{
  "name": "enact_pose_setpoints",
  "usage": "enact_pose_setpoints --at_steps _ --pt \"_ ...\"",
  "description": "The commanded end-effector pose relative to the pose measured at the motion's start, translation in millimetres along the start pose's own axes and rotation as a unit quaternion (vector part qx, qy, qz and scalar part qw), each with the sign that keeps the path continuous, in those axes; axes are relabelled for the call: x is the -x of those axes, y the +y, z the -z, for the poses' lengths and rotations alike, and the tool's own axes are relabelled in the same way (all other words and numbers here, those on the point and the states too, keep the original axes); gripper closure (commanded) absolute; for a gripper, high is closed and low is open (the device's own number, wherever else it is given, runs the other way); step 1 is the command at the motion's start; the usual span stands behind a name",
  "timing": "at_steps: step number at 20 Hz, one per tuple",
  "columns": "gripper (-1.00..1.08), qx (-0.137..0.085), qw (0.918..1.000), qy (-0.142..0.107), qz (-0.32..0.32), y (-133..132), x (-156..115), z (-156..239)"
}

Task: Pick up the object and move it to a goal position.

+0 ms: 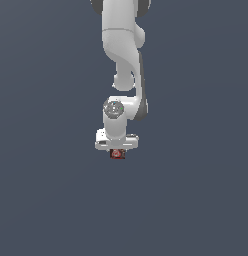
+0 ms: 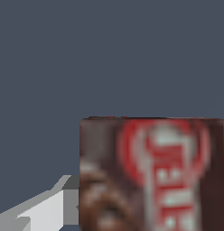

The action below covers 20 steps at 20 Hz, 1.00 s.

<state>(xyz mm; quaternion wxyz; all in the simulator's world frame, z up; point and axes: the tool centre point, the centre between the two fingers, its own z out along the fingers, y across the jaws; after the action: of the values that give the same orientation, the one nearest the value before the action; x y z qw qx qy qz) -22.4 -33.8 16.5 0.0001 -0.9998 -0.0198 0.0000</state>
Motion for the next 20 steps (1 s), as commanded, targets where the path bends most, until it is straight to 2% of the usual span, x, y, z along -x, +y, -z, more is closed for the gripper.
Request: enact_pose_setpoints --at_steps 1,11,20 --pt "1.08 0.000 1.0000 0.000 0.000 0.0 0.0 -0.9" --pt "1.08 0.000 1.0000 0.000 0.000 2.7 1.6 5.8" --pt "1.08 0.000 1.0000 0.000 0.000 22.4 12.8 47.9"
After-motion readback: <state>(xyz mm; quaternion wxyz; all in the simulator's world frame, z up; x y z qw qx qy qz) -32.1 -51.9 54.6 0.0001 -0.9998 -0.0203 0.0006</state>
